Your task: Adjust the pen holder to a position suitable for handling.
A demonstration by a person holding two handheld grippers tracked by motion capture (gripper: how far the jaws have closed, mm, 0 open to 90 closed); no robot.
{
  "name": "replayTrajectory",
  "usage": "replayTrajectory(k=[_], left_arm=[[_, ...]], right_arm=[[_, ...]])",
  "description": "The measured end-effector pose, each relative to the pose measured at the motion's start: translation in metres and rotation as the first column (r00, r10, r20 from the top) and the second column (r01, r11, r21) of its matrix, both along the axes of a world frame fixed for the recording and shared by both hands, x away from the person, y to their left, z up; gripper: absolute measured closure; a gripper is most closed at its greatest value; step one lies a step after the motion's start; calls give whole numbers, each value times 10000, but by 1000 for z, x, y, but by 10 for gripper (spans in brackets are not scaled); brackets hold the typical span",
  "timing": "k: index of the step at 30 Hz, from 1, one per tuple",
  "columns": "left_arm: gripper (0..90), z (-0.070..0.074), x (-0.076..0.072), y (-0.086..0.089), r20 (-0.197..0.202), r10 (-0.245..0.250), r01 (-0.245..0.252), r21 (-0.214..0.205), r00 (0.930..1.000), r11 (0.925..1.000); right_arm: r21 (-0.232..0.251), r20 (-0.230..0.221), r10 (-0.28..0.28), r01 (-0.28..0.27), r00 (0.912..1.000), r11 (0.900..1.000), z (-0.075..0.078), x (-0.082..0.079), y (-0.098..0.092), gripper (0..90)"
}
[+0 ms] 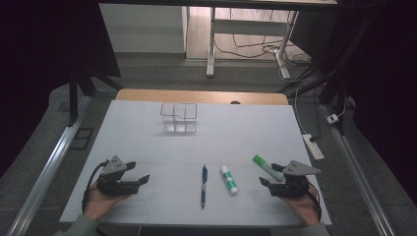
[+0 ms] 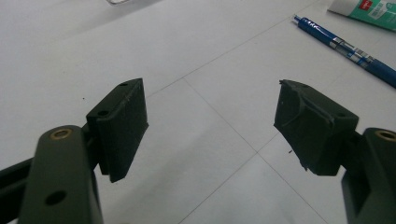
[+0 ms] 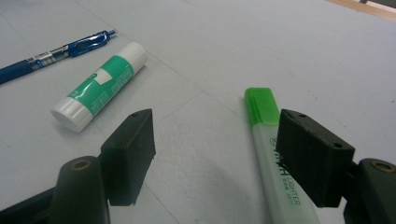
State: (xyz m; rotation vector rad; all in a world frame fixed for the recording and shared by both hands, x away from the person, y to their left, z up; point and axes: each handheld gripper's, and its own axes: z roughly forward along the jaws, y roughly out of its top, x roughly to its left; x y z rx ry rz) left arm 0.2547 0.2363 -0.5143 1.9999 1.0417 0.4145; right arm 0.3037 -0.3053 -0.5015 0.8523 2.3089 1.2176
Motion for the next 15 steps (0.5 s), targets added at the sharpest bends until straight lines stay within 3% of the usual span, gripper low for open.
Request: replayTrajectory(k=[15], left_arm=[[269,1,12,4,-116,209,-211,-143,9997,9997]], right_arm=[[-41,-85,-39,39,10000,10000,0,1,-1,286]])
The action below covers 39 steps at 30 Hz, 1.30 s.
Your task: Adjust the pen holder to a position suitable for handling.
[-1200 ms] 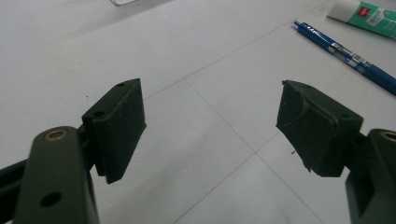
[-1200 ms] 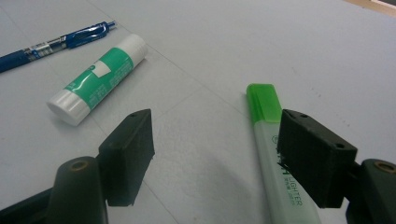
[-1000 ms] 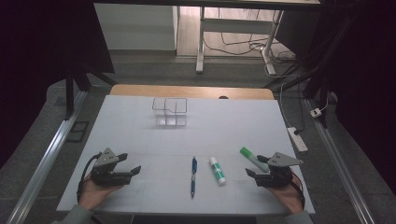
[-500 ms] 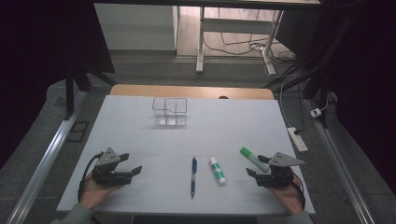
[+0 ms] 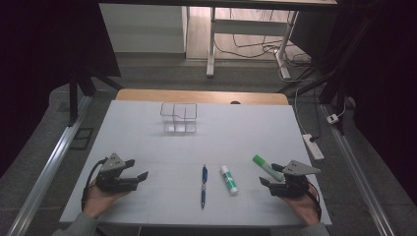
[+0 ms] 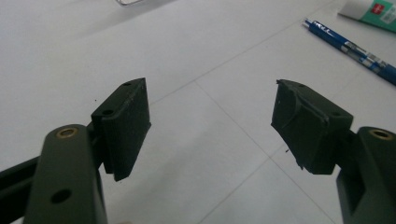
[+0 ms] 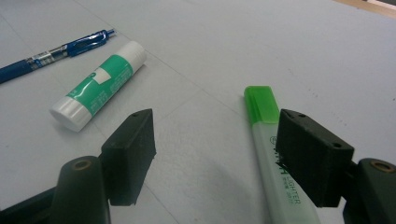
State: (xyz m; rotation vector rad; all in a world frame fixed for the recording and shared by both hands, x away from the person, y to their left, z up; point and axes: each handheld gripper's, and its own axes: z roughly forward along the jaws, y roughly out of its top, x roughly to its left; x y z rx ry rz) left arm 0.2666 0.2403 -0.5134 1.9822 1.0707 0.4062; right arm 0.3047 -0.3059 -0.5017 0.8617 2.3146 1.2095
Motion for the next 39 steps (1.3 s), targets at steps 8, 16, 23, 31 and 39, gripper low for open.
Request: replayTrajectory(k=[8,16,23,31,39], left_arm=[[268,3,18,-8,-118,63,-59,387,9999,9992],[273,2,35,-9,-113,403,-395,625,9991,9973],[284,4,54,-11,-170,532,-521,608,9984,9968],[321,3,72,-13,-319,757,-738,565,9966,9957],[355,3,89,-16,-227,873,-857,641,9959,9943]], right_arm=[[-9,-2,-1,1,10000,10000,-1,1,2,287],[21,-28,18,-18,10000,10000,-1,1,2,288],[-25,-40,2,-2,10000,10000,-2,2,2,289],[44,-78,55,-55,10000,10000,-1,1,3,291],[77,-51,45,-45,10000,10000,-1,1,1,291]])
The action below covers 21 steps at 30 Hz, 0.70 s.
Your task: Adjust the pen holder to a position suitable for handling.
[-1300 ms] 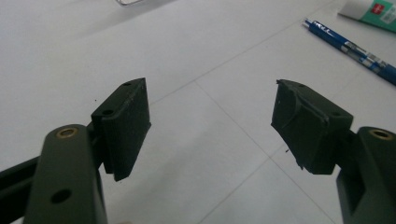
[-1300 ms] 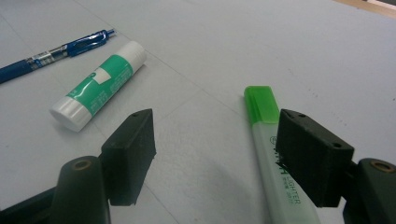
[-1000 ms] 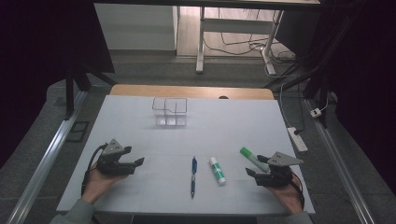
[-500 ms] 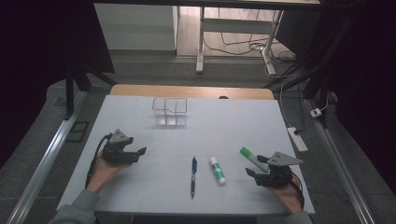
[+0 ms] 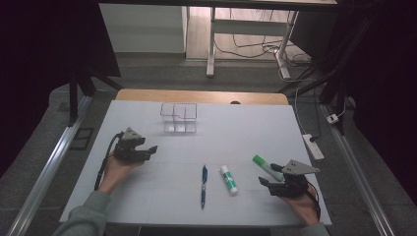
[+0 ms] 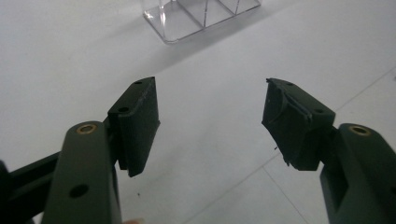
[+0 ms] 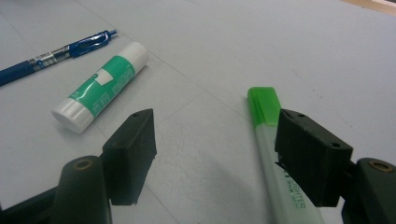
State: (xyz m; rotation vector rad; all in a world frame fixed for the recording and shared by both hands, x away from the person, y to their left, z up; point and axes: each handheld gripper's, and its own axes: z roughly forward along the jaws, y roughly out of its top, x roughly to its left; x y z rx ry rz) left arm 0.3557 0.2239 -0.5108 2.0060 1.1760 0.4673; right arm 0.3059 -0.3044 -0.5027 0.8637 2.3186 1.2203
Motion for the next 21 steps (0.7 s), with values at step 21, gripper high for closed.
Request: replayTrajectory(k=[21], left_arm=[[601,-6,37,9,-117,355,-357,-149,9993,9993]], right_arm=[[-124,-27,-46,46,10000,9999,0,0,1,292]])
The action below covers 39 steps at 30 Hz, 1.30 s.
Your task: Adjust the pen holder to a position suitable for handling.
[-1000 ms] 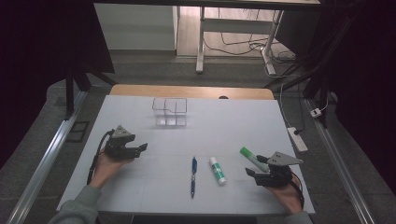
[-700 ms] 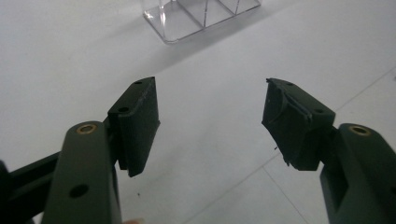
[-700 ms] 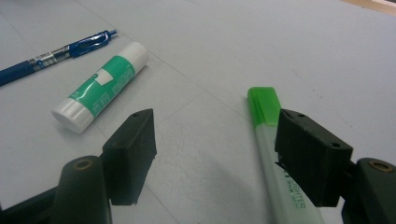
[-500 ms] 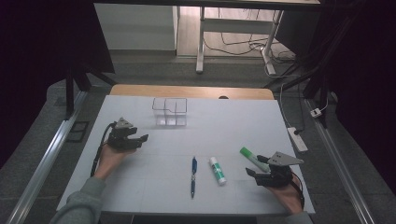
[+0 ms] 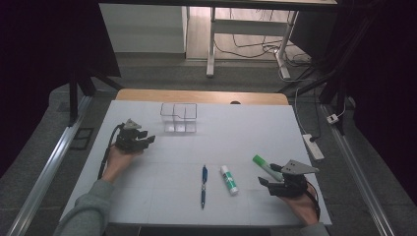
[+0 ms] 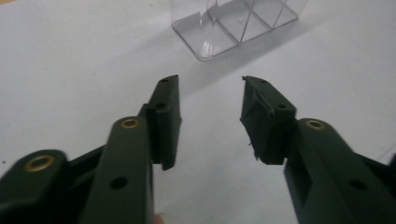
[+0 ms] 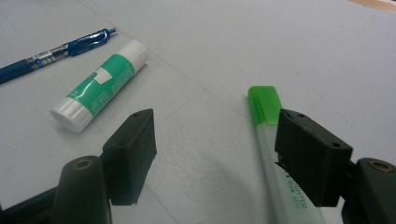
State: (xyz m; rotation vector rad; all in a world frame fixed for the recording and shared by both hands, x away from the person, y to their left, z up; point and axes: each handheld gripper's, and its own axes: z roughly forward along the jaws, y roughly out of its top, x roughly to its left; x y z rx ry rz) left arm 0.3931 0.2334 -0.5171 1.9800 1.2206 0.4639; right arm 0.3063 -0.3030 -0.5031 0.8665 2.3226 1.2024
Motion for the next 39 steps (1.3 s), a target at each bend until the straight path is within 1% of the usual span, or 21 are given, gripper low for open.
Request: replayTrajectory(k=[1,3,6,8,13,16,17,19,22,26,29,31,33,35,39], left_arm=[[657,0,2,0,6,39,-39,-51,10000,10000],[717,1,8,1,92,156,-154,-185,9998,9997],[811,1,12,0,139,128,-126,-159,9998,9998],[868,2,16,0,207,86,-85,-52,9997,10000],[882,1,25,0,357,280,-276,-103,9990,9996],[883,0,30,1,300,246,-241,-157,9992,9996],[882,0,35,2,254,272,-265,-263,9993,9993],[882,-1,37,2,221,292,-285,-309,9993,9991],[882,-3,43,1,142,264,-260,-272,9996,9993],[882,-5,50,0,86,241,-238,-331,9997,9992],[883,-5,54,-1,121,237,-233,-369,9996,9990],[883,-5,57,-1,95,222,-217,-506,9997,9985],[883,-6,58,-2,92,210,-205,-501,9997,9985],[883,-7,60,-4,88,152,-149,-378,9998,9992],[883,-7,62,-6,118,138,-133,-400,9998,9991]], right_arm=[[42,-7,34,-34,10000,10000,0,0,0,292],[45,7,20,-20,10000,10000,0,0,0,292],[65,19,28,-28,10000,10000,1,0,0,293],[48,21,8,-8,10000,10000,0,0,0,293],[51,20,7,-7,10000,10000,0,0,1,294],[38,56,-20,20,10000,10000,1,0,1,295],[50,50,-35,35,10000,10000,1,0,1,295],[89,51,-41,40,10000,10000,1,0,1,295],[44,78,-43,42,10000,10000,1,0,2,296],[33,87,-69,69,9999,10000,2,-1,1,296],[42,71,-67,67,10000,10000,1,0,1,297],[65,66,-80,80,9999,9999,0,0,2,297],[-52,46,-73,73,10000,10000,0,0,2,296],[-58,47,-66,66,10000,10000,0,0,2,297],[-9,68,-78,78,9999,10000,1,0,2,296]])
